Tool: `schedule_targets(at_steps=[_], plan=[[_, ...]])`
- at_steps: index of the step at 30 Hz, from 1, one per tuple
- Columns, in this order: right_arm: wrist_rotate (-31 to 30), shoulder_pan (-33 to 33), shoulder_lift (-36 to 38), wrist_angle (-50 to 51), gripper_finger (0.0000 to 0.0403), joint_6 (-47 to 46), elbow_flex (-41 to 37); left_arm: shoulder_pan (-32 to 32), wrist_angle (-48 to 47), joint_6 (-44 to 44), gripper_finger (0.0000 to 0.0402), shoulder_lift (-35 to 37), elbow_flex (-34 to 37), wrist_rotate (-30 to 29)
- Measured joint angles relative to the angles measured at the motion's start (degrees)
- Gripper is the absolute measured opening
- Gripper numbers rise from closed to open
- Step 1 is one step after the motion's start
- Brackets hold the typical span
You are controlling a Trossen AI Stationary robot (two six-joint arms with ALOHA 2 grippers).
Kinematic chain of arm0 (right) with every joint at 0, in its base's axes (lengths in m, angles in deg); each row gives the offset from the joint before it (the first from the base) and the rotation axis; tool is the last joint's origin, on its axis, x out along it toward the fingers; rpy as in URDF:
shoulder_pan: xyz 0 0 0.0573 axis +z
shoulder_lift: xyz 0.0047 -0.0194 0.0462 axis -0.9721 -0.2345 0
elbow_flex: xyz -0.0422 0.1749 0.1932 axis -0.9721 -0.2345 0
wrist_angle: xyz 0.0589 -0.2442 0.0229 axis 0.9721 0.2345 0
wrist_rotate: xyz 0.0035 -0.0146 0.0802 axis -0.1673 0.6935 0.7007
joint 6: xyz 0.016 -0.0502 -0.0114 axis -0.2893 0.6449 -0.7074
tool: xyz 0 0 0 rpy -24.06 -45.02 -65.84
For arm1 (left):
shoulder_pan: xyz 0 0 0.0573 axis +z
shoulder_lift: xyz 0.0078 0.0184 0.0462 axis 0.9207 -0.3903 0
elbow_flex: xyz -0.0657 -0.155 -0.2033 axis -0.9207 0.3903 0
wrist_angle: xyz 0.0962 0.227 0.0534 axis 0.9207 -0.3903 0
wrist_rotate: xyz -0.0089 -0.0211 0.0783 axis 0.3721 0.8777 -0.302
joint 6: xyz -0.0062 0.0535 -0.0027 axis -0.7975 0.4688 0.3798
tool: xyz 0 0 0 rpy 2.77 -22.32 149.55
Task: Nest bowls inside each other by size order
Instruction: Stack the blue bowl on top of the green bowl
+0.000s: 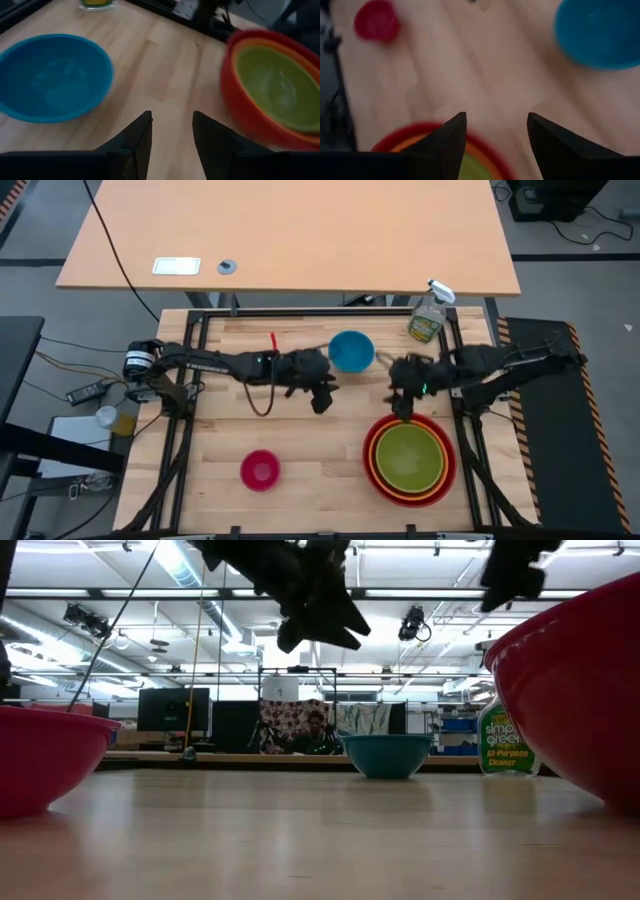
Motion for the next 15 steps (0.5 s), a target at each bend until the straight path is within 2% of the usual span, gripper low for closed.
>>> schedule_targets(at_steps=[5,11,15], plan=[[0.22,-10.26,-0.41,-1.68,0.0215,4.35,0.0,4.67,-2.11,-6.24,0.0145,-0.02,-0.02,1.73],[0.56,-21.26,-3.32,-3.52,0.0215,6.55,-1.2,11.45,-7.51,-14.01,0.0164,-0.06,-0.02,0.93],[6.29,-27.99,-5.14,-10.65,0.0215,7.95,-6.36,15.8,-8.52,-19.4,0.0184,-0.67,-0.07,0.73]])
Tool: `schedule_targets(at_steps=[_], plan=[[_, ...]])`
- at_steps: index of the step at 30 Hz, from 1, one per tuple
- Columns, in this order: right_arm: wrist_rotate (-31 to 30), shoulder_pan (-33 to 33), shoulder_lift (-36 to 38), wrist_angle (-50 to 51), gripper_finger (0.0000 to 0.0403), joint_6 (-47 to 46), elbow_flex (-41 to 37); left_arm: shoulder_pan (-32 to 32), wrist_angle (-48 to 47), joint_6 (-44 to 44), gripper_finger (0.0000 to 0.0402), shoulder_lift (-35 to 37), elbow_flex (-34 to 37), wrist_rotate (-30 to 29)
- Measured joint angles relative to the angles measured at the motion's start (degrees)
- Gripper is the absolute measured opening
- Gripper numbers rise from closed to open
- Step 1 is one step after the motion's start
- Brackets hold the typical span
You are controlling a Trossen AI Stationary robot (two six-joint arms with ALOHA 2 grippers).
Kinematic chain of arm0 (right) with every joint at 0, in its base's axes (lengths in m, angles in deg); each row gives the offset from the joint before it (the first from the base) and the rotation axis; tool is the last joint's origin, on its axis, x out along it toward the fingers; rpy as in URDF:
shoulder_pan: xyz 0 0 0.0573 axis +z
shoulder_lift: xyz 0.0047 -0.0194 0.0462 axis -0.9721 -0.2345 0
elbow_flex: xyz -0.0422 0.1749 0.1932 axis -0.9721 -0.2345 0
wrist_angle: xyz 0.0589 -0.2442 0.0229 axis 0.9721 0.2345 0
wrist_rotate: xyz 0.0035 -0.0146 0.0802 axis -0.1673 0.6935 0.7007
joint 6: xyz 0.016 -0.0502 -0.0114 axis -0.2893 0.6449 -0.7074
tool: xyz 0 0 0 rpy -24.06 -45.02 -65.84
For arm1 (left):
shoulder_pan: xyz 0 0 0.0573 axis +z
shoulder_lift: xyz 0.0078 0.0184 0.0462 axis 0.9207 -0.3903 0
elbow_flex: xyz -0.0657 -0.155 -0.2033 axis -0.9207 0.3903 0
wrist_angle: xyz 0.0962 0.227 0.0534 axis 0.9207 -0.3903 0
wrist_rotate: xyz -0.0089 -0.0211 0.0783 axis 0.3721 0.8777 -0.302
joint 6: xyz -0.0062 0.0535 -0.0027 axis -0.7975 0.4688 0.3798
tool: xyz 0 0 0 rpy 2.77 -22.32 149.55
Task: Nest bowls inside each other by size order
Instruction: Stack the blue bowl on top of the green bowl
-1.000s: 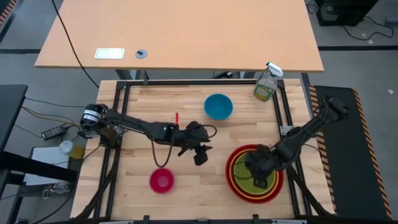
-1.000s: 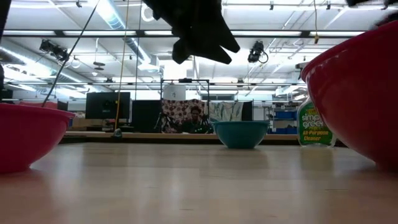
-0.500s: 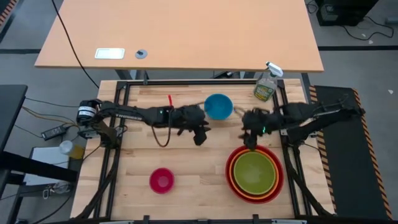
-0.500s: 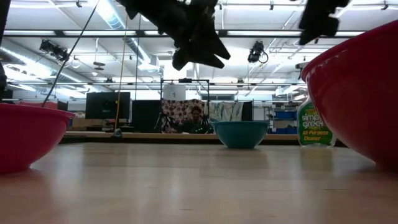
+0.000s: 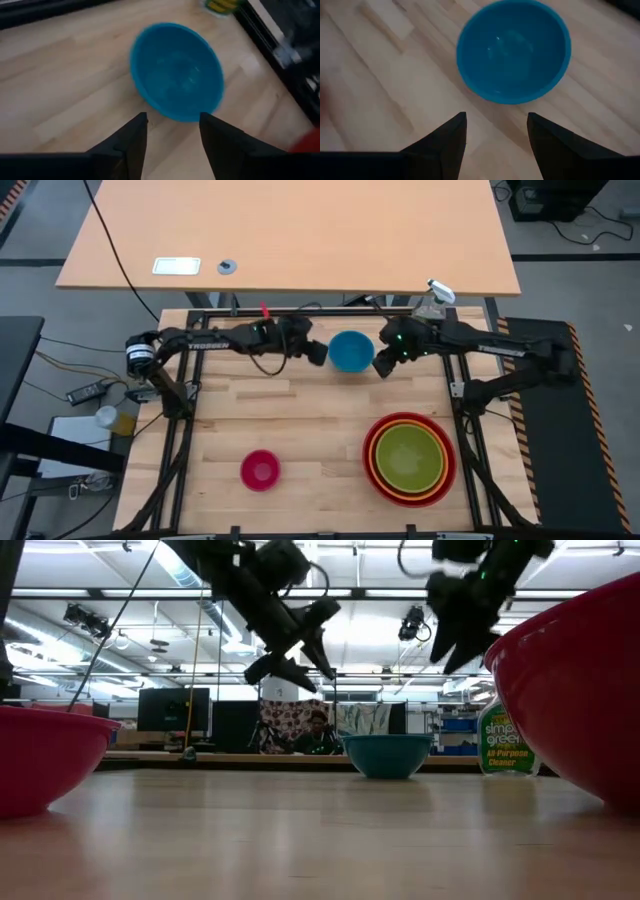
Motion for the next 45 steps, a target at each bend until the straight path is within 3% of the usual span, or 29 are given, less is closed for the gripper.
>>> schedule_targets(at_steps=[6,12,22,30,35,45], plan=[[1.39,-7.15,-0.06,-8.06,0.0215,-0.41,-8.48,2.54,1.49,-2.0,0.0204,-3.18,-0.02,3.18],[2.68,-12.5,-4.35,-17.03,0.0215,-2.08,-13.55,2.12,2.56,-1.16,0.0206,-4.21,-0.07,1.49],[4.08,-13.66,-16.35,-22.34,0.0215,-4.05,-11.21,2.09,2.39,-1.59,0.0206,-4.49,-0.07,0.85],[3.11,-13.42,-18.85,-24.52,0.0212,-5.64,-10.93,2.2,10.2,-3.3,0.0206,-11.3,-0.02,5.32],[2.22,-13.33,-18.36,-25.2,0.0184,-5.12,-10.89,1.89,11.93,-2.2,0.0206,-12.84,0.07,5.18],[1.3,-13.11,-18.38,-25.15,0.008,-4.03,-10.89,1.19,16.0,-1.22,0.0206,-12.64,0.02,5.33]])
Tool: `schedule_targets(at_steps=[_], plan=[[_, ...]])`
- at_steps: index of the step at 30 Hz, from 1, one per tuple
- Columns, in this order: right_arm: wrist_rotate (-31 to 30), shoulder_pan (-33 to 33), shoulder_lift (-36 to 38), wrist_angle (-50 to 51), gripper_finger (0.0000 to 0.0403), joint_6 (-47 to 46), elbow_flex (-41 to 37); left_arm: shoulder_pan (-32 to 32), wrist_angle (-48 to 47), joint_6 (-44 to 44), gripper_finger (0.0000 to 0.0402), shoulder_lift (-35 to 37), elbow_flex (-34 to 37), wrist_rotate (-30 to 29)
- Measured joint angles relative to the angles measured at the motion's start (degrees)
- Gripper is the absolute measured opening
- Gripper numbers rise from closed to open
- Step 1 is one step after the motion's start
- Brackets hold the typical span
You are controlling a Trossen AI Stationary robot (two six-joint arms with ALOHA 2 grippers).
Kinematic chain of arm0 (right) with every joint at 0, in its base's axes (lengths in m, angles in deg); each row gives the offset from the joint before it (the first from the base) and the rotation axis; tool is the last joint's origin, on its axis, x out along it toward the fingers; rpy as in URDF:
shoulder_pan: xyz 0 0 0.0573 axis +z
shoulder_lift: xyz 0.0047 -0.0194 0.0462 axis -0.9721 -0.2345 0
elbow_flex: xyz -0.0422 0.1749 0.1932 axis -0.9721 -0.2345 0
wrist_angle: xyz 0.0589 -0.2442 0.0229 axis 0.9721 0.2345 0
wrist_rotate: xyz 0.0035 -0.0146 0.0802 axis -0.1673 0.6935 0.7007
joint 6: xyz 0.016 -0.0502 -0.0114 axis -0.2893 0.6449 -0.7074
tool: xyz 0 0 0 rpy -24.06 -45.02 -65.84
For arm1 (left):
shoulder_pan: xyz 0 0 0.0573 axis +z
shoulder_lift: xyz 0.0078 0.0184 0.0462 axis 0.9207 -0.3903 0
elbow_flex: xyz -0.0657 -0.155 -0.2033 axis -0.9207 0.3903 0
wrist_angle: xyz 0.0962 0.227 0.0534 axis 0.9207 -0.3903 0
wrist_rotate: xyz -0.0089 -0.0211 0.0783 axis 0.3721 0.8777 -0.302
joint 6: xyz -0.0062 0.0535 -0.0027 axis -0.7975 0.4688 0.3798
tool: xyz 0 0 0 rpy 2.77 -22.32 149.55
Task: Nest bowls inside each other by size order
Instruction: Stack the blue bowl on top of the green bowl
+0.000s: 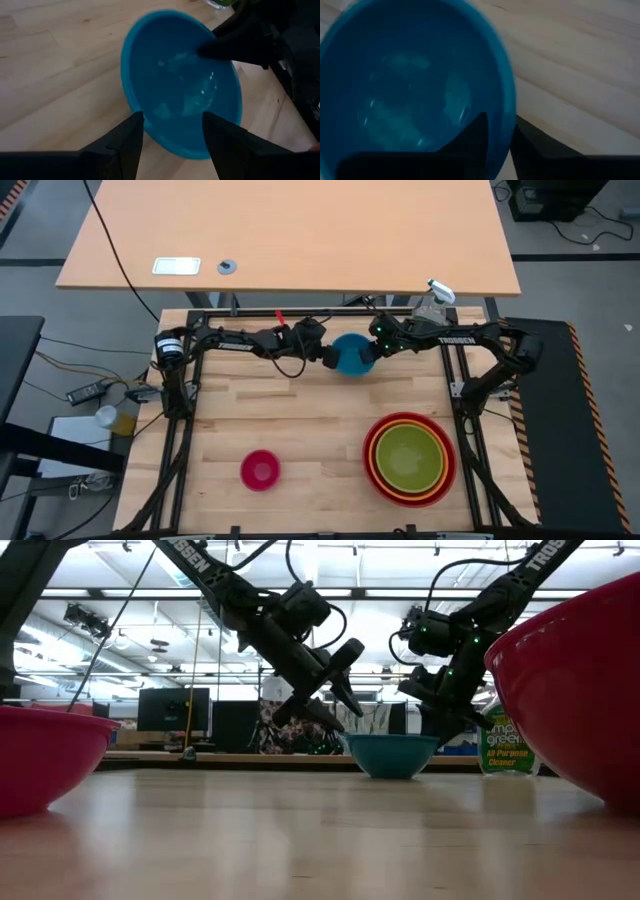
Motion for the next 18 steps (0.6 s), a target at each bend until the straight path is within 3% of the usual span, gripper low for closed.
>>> schedule_targets(at_steps=[10,18], plan=[[0.95,0.0,0.07,-0.11,0.0034,1.93,0.04,-1.92,3.04,0.46,0.0206,0.02,0.0,2.44],[6.08,0.35,2.66,3.2,0.0033,4.36,0.02,-3.03,2.5,3.4,0.0206,0.57,0.0,10.43]])
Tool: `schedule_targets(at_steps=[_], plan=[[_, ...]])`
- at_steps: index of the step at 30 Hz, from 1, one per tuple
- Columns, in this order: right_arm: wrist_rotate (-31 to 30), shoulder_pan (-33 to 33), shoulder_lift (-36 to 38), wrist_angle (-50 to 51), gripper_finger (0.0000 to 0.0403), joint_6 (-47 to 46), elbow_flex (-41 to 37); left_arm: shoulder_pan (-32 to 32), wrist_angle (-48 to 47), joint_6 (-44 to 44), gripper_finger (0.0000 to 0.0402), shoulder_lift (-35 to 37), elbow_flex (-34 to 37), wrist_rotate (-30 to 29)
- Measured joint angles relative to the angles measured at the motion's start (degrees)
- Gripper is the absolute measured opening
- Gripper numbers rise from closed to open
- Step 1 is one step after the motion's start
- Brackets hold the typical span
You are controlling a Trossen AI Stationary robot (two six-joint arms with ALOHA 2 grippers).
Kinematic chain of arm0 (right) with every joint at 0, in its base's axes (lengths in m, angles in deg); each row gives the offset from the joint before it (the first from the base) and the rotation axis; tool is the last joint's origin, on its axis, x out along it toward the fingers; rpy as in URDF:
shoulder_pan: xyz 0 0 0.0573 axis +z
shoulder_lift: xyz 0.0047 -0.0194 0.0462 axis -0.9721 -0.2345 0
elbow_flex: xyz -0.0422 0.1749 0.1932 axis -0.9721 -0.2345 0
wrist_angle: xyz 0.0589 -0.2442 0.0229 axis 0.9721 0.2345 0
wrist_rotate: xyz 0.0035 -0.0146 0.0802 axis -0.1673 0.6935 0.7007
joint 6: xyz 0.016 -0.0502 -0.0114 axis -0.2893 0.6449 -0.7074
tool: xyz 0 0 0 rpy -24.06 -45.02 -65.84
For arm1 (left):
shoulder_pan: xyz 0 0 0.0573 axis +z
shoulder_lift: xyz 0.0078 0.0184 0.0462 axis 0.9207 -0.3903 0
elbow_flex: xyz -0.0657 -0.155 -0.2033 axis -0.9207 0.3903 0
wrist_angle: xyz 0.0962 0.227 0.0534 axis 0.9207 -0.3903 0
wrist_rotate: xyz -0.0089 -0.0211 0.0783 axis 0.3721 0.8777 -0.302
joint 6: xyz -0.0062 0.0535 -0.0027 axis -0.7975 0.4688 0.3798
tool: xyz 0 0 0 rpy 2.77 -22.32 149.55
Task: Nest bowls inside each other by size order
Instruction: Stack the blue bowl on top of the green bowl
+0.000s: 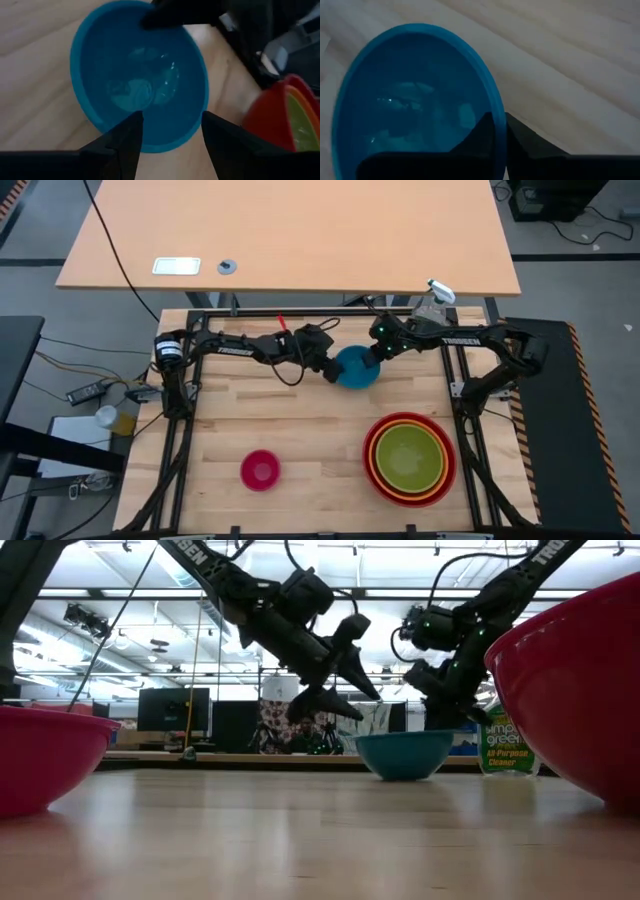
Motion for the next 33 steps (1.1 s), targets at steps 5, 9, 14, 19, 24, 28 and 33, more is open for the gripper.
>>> schedule_targets(at_steps=[5,9,14,19,24,28,33], plan=[[0.57,0.09,5.21,3.58,0.0033,1.95,-0.04,-0.36,-0.75,2.29,0.0206,2.5,-0.09,0.3],[4.73,0.27,9.27,5.13,0.0033,2.26,-0.04,-0.52,-0.74,3.14,0.0206,4.64,-0.09,1.68],[9.26,1.78,14.55,10.67,0.0034,1.69,-0.04,-2.32,-0.43,2.69,0.0206,7.65,-0.09,2.57],[11.66,4.77,20.62,15.43,0.0034,-0.75,-0.04,-5.52,0.0,2.77,0.0206,8.46,-1.68,5.21],[14.13,10.14,26.42,18.97,0.0034,-4.93,-0.04,-9.5,0.32,2.61,0.0206,8.46,-3.78,5.2],[14.97,15.9,30.0,20.39,0.0034,-8.26,-0.04,-12.45,1.74,2.74,0.0206,8.52,-5.01,5.24],[14.93,23.67,32.68,21.26,0.0035,-11.77,-0.04,-15.62,7.35,0.83,0.0206,8.49,-5.05,4.9]])
